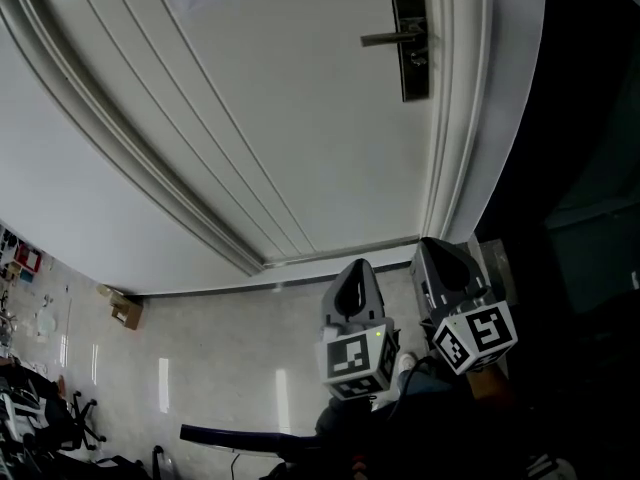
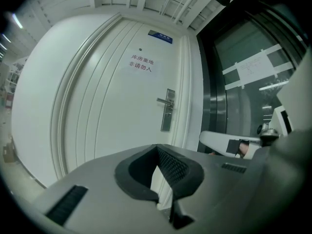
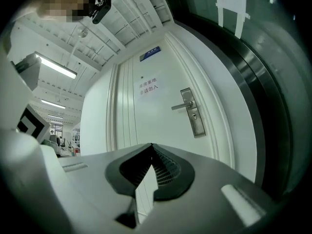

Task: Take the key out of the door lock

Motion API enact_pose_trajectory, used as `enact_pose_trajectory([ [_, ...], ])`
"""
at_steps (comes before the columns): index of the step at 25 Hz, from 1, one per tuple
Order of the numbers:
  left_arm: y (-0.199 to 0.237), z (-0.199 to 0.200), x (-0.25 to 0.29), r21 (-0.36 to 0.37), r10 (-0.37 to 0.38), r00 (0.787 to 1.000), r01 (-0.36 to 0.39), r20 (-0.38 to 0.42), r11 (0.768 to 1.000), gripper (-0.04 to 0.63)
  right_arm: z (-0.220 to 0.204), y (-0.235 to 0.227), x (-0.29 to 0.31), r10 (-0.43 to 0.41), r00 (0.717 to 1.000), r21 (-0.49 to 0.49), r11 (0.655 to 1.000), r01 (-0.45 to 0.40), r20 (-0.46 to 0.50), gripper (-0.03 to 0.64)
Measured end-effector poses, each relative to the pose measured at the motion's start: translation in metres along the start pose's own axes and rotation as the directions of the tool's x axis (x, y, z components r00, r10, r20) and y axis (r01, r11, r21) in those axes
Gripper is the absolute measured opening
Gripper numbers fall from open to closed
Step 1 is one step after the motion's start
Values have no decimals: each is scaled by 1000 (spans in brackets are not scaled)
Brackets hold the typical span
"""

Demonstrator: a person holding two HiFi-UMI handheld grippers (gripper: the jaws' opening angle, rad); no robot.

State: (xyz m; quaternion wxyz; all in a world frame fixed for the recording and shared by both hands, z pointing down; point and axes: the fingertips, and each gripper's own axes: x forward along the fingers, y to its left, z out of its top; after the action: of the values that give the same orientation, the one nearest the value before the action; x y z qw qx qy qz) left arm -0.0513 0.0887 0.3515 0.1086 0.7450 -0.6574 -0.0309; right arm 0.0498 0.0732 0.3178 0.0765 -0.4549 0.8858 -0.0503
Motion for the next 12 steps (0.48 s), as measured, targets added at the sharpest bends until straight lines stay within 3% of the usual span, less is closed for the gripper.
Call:
enact_pose_trajectory([
  [12, -16, -6, 84, -20, 13, 1000, -13, -14, 1000, 0, -3, -71, 47, 7, 1000, 10, 1000, -7, 1, 2],
])
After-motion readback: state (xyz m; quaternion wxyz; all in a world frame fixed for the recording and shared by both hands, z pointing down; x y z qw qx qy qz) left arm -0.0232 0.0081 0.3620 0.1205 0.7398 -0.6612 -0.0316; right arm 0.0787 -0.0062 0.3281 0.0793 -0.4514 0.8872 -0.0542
